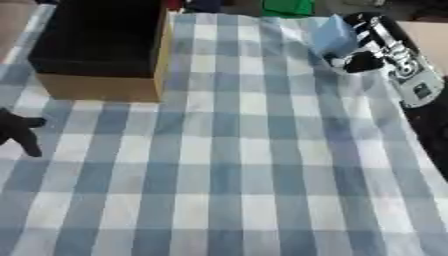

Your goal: Pick up objects on the table and place them in the box.

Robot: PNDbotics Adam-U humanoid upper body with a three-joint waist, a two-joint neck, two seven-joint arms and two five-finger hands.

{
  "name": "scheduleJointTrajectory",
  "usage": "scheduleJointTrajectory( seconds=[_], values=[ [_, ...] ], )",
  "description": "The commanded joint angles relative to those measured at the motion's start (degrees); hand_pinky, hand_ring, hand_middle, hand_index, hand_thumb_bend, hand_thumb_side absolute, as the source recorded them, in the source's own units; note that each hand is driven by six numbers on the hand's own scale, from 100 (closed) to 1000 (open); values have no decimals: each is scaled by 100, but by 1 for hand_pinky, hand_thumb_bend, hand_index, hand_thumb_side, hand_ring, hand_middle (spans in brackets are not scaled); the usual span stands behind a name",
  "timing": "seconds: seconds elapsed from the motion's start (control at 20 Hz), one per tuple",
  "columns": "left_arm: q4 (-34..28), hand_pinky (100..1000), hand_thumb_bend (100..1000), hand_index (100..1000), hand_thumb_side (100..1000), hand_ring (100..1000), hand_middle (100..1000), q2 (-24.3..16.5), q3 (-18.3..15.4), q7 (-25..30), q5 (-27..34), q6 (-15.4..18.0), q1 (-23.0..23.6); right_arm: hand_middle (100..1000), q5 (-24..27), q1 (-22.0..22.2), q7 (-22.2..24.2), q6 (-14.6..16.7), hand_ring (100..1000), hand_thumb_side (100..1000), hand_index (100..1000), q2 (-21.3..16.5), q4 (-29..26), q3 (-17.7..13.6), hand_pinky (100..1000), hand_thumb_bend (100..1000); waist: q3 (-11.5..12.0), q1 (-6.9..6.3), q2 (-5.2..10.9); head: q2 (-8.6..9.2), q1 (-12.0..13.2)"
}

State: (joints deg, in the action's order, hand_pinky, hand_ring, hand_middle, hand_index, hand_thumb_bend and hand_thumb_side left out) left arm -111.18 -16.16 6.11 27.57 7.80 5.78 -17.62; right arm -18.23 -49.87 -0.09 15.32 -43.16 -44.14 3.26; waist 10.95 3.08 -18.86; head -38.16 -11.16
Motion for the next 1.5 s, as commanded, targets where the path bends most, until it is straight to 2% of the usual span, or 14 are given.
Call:
scheduleJointTrajectory(
  seconds=[0.05,0.2,0.4,0.55,0.75,0.8,0.85,0.95,1.2,1.5],
  values=[
    [-55,892,181,745,877,528,549,-72,-2,0,43,-31,-51,200,78,-63,-77,4,754,100,421,-164,-212,5,619,180,-19,0,149,56,16],
    [-55,891,183,744,866,528,549,-73,-3,3,51,-36,-53,196,96,-58,-77,-13,752,100,417,-166,-252,16,624,190,-21,5,154,59,15],
    [-13,890,184,744,860,528,549,-93,14,4,116,-87,-27,198,195,-281,79,179,749,100,417,-42,-684,199,627,190,-69,100,362,32,26],
    [-1,890,184,744,860,528,549,-104,11,3,147,-106,-6,198,312,-321,251,95,749,100,417,2,-1019,245,627,190,-86,119,421,28,39],
    [-1,890,184,744,860,528,549,-107,9,4,156,-111,-4,198,376,-312,318,-13,749,100,417,-5,-1159,253,627,190,-88,122,428,28,41],
    [-9,888,184,744,849,541,549,-99,55,33,180,-118,-35,201,409,-359,352,7,740,100,415,42,-1217,302,637,209,-40,153,476,95,-41],
    [9,888,184,743,848,543,548,-94,108,71,215,-141,-31,201,457,-463,418,67,741,100,416,146,-1326,407,637,203,18,176,563,77,-98],
    [29,888,184,742,848,545,547,-97,124,100,261,-163,-13,203,528,-742,591,184,742,100,419,424,-1586,651,637,197,13,191,626,94,-86],
    [20,887,183,740,846,546,545,-102,133,121,298,-166,-28,212,403,-1268,989,95,747,100,428,1091,-1671,880,645,197,55,193,626,224,-129],
    [-25,885,182,738,838,545,542,-65,170,147,385,-172,-141,222,207,-1533,1202,180,751,100,436,1560,-1651,1027,654,201,327,217,574,357,-271]
  ],
)
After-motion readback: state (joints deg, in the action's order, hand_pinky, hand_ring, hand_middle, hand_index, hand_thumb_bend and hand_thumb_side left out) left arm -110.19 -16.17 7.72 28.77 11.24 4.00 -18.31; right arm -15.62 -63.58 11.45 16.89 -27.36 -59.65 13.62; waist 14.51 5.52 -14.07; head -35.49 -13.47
